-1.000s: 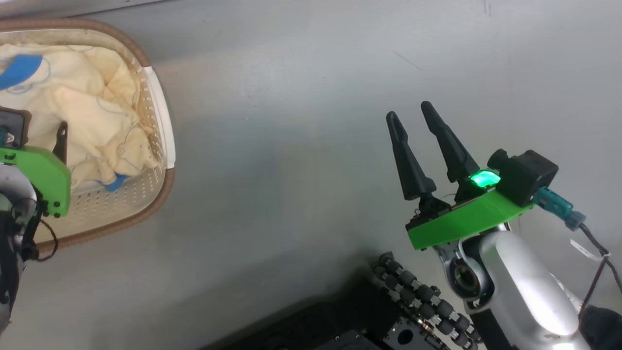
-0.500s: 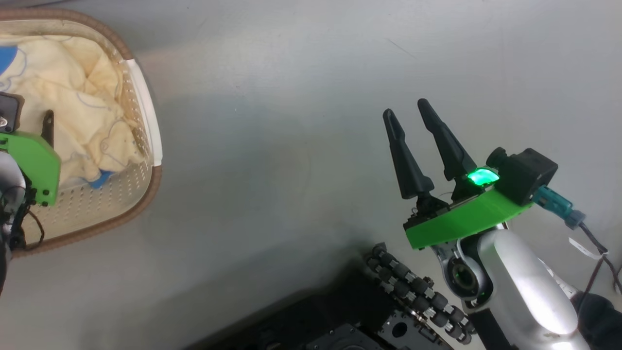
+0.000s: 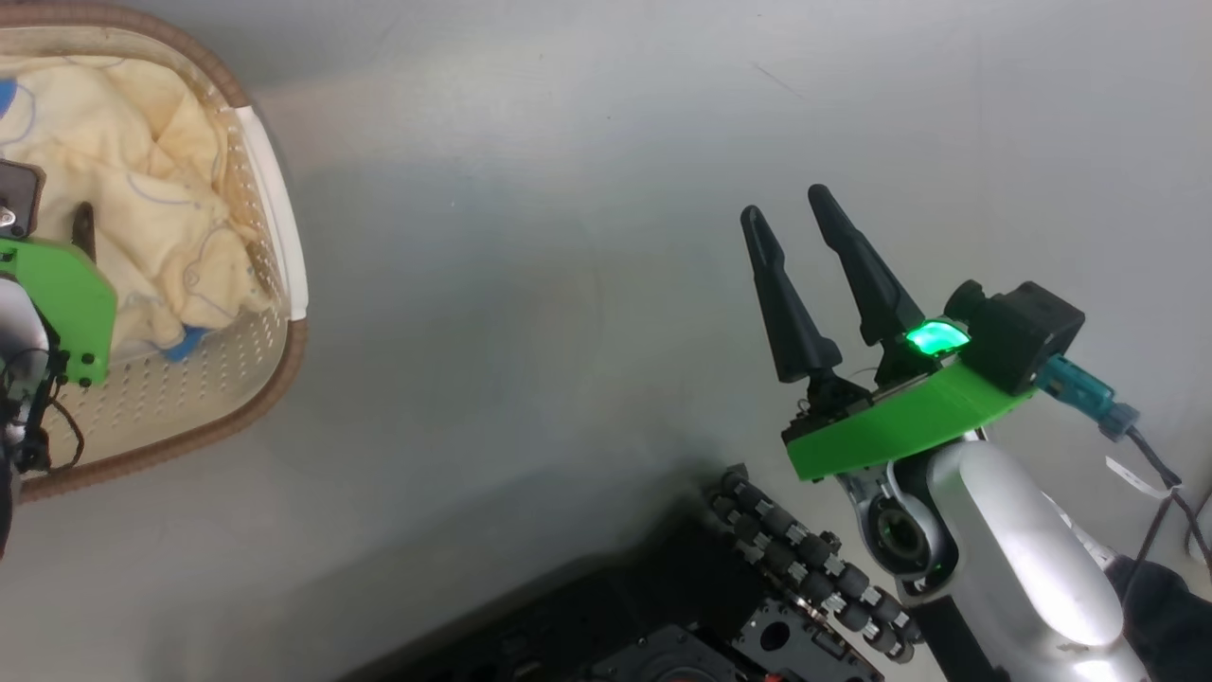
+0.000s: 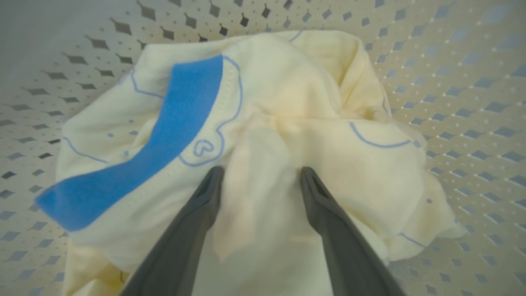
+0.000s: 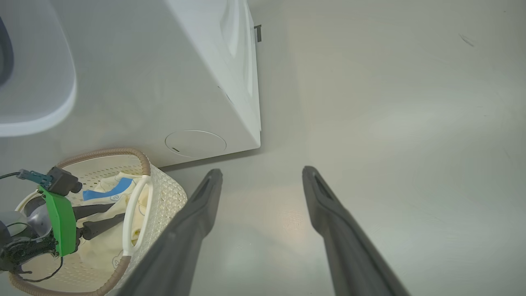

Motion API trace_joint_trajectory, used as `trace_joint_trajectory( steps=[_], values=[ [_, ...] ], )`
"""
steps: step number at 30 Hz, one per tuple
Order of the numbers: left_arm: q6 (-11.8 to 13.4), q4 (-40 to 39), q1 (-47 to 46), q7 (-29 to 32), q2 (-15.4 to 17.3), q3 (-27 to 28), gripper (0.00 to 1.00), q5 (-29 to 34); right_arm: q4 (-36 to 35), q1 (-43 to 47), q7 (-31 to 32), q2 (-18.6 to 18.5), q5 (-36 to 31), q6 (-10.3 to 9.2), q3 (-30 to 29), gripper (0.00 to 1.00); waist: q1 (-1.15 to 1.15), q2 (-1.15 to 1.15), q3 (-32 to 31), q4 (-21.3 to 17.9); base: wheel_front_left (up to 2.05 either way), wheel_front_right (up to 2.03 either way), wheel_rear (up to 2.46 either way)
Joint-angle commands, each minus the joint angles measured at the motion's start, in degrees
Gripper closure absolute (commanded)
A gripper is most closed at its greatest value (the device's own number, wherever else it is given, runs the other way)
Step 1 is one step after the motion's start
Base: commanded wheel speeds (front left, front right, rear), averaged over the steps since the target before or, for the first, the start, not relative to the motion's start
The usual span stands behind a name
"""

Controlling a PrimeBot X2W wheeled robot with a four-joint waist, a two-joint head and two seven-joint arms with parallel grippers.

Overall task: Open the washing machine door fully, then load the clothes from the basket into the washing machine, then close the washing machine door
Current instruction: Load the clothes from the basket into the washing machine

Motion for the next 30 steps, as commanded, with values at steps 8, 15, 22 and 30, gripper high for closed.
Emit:
trace_joint_trajectory(
  steps=[8,15,22,30],
  values=[
    [1.13,-1.02,-1.27,1.49,2.84,1.53,0.00,-0.43,-1.60,1.82,-0.37,-0.74,0.34,0.10,0.89,0.00,0.00,0.00,2.14,-0.39,0.00,0.00,0.00],
    [1.57,-0.88,-2.43,1.76,3.42,1.53,0.32,-0.69,-1.77,1.60,-0.37,-0.74,0.27,0.10,0.77,0.00,0.00,0.00,3.59,-0.34,0.00,0.00,0.00],
    [1.96,-0.51,-3.26,0.51,2.80,1.33,1.00,-1.23,-1.65,1.09,-0.37,-0.74,0.12,0.10,-0.31,0.00,0.00,0.00,4.25,0.20,0.00,0.00,0.00],
    [3.13,-0.85,-2.11,-5.26,-0.14,1.98,1.00,-3.10,-0.96,0.44,-0.37,-0.74,-0.68,0.10,-1.97,0.00,0.00,0.00,2.03,2.84,0.00,0.00,0.00]
  ],
)
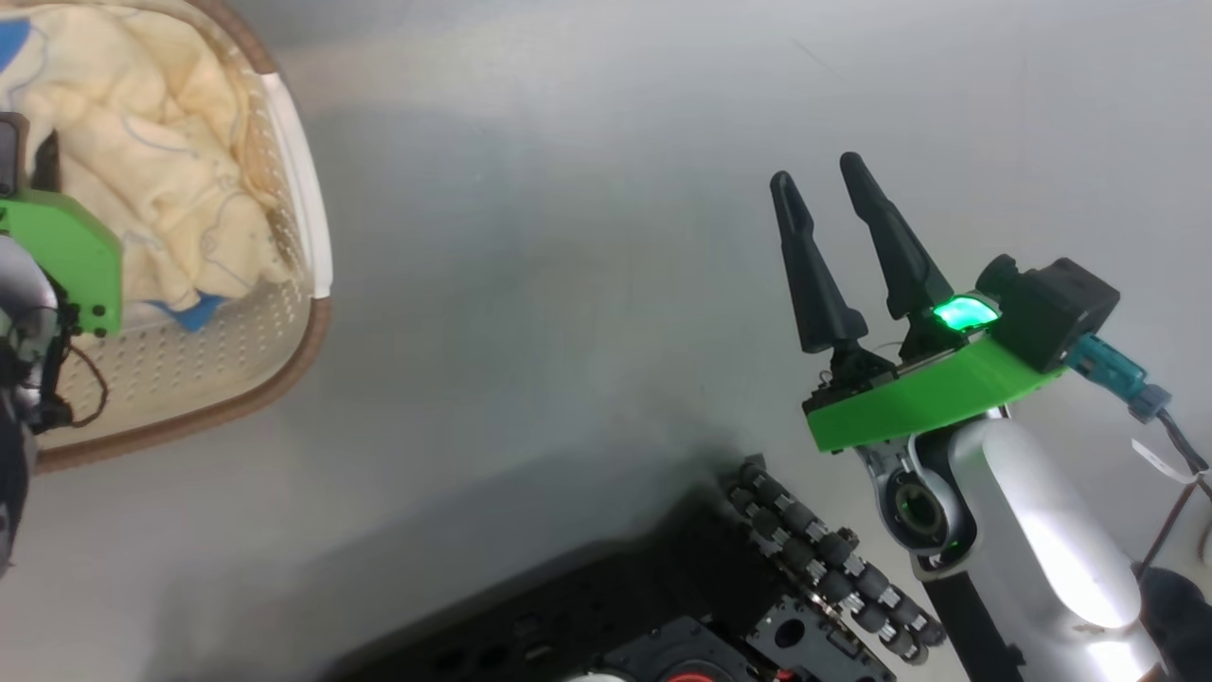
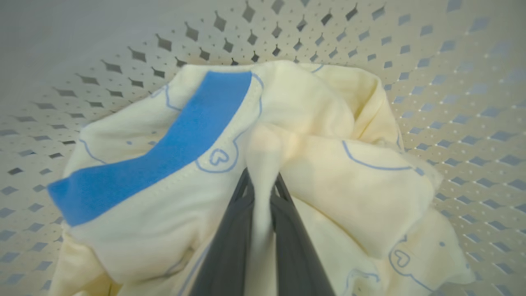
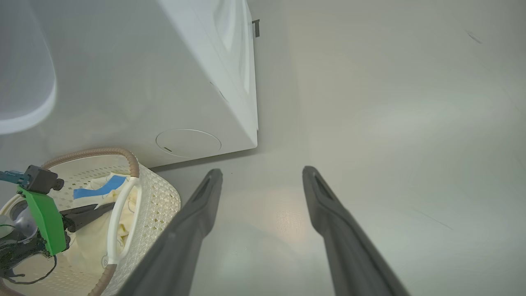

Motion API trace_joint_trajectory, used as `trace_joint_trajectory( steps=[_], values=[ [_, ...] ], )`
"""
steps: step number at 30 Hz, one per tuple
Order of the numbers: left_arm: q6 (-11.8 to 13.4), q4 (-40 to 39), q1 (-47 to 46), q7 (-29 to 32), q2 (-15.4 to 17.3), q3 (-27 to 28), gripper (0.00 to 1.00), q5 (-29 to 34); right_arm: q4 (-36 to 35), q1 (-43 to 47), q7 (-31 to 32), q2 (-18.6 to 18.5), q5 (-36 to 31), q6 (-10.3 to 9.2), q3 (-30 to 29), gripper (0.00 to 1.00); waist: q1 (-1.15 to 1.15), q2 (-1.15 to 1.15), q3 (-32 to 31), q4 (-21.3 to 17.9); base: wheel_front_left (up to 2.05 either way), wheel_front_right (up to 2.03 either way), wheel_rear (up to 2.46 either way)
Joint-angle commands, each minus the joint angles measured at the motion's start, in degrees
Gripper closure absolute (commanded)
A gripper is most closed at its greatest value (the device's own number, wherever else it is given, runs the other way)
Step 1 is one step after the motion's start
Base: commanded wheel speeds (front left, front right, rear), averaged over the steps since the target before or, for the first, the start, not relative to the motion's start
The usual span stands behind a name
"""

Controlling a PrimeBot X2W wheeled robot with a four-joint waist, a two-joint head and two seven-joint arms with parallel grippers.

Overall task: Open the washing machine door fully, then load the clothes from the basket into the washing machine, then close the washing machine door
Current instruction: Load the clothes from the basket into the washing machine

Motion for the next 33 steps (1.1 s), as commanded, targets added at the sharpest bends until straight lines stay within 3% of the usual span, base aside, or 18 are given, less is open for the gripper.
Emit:
trace_joint_trajectory(
  steps=[1,21,33],
  values=[
    [0.67,-1.22,1.81,-1.35,1.25,1.88,1.00,-0.72,-0.94,1.82,-0.37,-0.74,-0.29,0.10,0.31,0.00,0.00,0.00,-1.32,1.11,0.00,0.00,0.00],
    [6.42,-11.07,18.33,-16.76,-5.13,5.06,1.00,-6.91,1.00,4.72,-0.37,-0.74,-4.66,0.10,-4.69,0.00,0.00,0.00,-15.73,7.96,0.00,0.00,0.00],
    [6.75,-18.36,31.15,-20.54,-10.17,7.81,1.00,-9.51,2.24,10.42,-0.37,-0.74,-8.28,0.10,-7.81,0.00,0.00,0.00,-28.83,10.91,0.00,0.00,0.00]
  ],
)
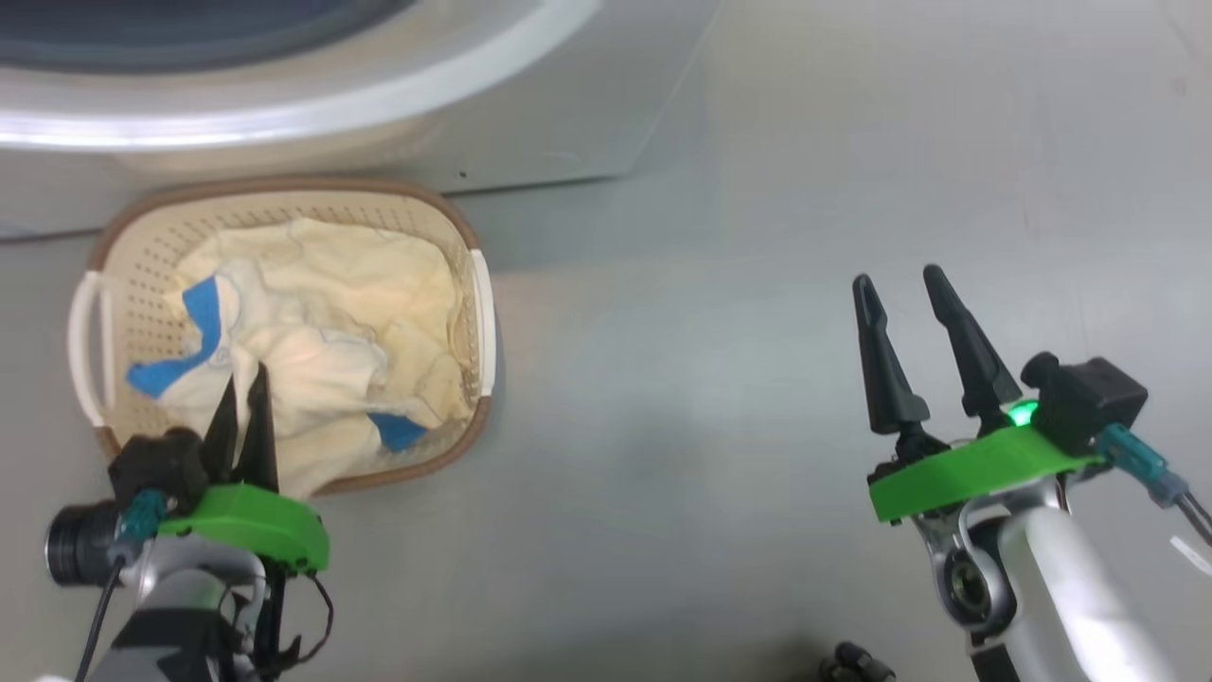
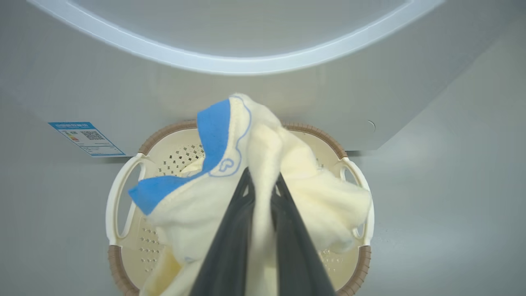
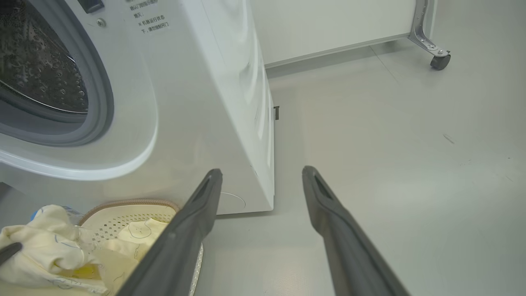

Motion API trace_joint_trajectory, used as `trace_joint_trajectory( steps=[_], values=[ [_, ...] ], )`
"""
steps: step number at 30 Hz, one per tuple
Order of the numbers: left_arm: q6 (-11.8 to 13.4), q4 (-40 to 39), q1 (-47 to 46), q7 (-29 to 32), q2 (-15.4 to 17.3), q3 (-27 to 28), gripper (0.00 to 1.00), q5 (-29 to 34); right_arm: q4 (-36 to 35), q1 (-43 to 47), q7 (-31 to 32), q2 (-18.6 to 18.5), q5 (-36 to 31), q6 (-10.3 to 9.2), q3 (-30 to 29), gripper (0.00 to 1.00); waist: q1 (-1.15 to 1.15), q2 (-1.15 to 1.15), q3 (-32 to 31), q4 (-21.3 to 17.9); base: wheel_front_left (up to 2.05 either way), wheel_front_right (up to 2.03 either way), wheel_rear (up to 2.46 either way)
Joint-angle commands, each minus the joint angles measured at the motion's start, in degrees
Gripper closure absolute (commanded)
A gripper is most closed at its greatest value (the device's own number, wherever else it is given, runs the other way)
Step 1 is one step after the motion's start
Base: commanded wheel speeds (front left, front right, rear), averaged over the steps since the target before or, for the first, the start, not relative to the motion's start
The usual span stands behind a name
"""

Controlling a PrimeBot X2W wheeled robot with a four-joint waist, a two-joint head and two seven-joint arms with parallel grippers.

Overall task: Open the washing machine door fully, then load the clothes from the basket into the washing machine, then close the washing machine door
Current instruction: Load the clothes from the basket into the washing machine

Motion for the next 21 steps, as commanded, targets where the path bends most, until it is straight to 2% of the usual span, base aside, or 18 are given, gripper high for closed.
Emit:
trace_joint_trajectory(
  steps=[1,7,21],
  values=[
    [-0.19,-3.19,1.57,-0.77,0.69,3.02,1.00,0.25,-1.24,1.86,-0.37,-0.67,-0.69,0.10,0.50,0.00,0.01,-0.01,-4.50,1.68,0.00,0.00,0.00],
    [-1.08,-9.57,8.28,-0.80,-2.67,7.66,1.00,2.64,-0.89,4.50,-0.37,-0.67,-2.94,0.10,-0.59,0.00,0.01,-0.01,-10.51,3.15,0.00,0.00,0.00],
    [-8.44,-18.32,23.68,-0.81,-12.07,19.32,1.00,9.36,-0.12,11.57,-0.37,-0.67,-7.38,0.10,-2.87,0.00,0.01,-0.01,-25.53,5.92,0.00,0.00,0.00]
  ],
)
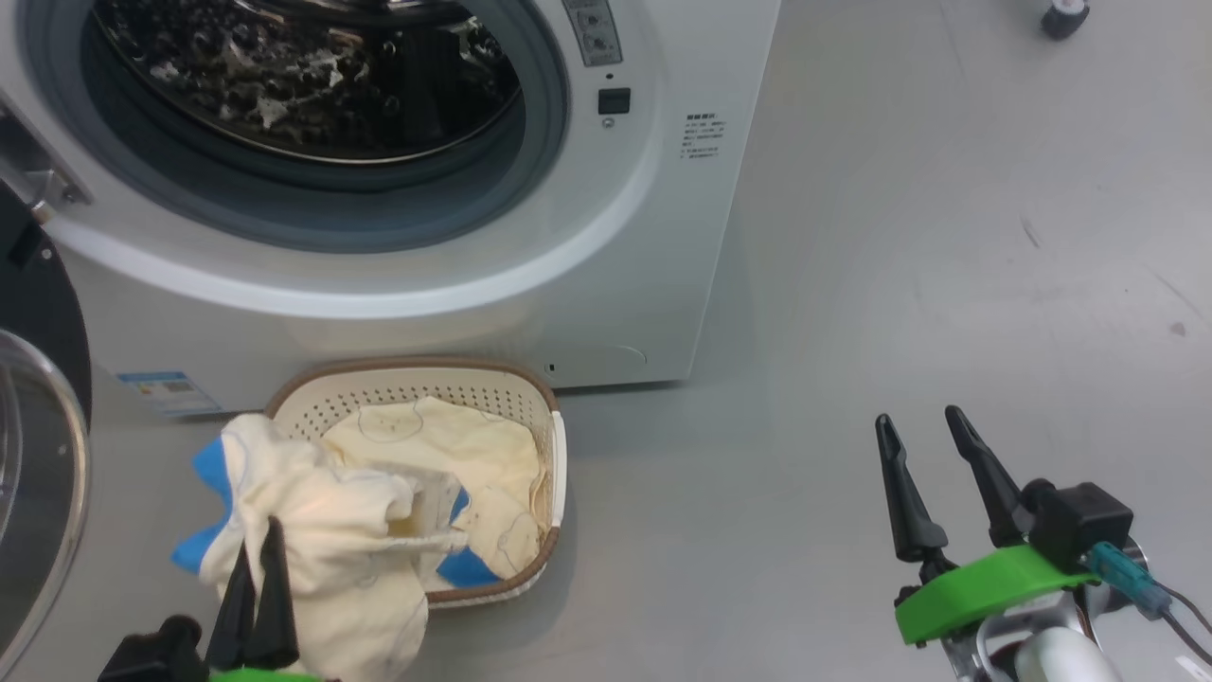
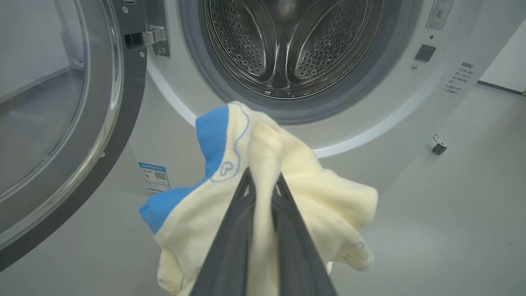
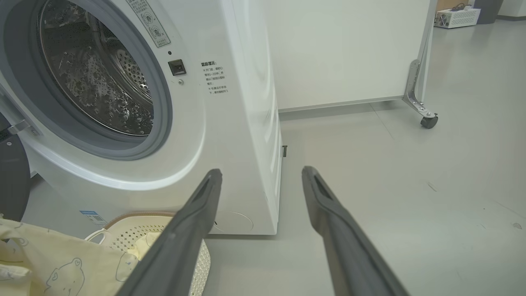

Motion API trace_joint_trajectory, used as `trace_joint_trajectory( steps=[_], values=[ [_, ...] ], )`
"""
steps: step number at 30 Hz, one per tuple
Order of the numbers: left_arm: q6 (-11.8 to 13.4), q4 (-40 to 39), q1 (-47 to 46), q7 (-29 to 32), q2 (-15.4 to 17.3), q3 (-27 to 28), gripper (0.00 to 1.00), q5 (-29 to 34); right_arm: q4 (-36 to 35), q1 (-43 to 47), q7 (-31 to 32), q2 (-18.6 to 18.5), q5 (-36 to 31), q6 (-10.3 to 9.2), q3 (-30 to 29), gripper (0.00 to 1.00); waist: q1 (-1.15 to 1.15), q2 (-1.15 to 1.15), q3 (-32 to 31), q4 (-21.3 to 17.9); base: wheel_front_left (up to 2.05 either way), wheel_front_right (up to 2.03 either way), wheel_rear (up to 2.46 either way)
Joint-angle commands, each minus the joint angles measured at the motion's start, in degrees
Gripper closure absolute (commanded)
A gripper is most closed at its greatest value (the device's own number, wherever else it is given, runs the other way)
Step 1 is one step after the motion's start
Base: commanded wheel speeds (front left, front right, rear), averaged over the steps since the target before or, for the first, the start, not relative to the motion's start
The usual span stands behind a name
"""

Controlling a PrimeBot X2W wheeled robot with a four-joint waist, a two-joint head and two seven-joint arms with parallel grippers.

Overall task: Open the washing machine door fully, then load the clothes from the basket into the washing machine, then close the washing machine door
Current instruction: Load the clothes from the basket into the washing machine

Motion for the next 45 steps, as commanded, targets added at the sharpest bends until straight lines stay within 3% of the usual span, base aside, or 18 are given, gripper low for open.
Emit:
trace_joint_trajectory(
  steps=[1,16,34,45],
  values=[
    [-0.69,-2.79,0.70,-0.80,-0.36,3.54,1.00,0.88,-1.57,-0.03,-0.37,-0.68,-0.58,0.10,0.71,0.00,0.01,0.00,-3.71,0.95,0.00,0.00,0.00],
    [-3.83,-8.31,8.41,-0.81,-2.90,9.39,1.00,3.53,-2.32,3.91,-0.37,-0.68,-2.53,0.10,-0.71,0.00,0.01,0.00,-9.19,1.43,0.00,0.00,0.00],
    [-3.72,-11.53,11.13,-0.81,-2.97,8.76,1.00,3.20,-3.16,5.21,-0.37,-0.68,-2.24,0.10,-0.84,0.00,0.01,0.00,-10.44,1.48,0.00,0.00,0.00],
    [-5.01,-10.73,8.74,-0.81,-2.97,7.93,1.00,5.48,-2.98,4.48,-0.37,-0.68,-1.06,0.10,0.37,0.00,0.01,0.00,-8.61,-0.21,0.00,0.00,0.00]
  ],
)
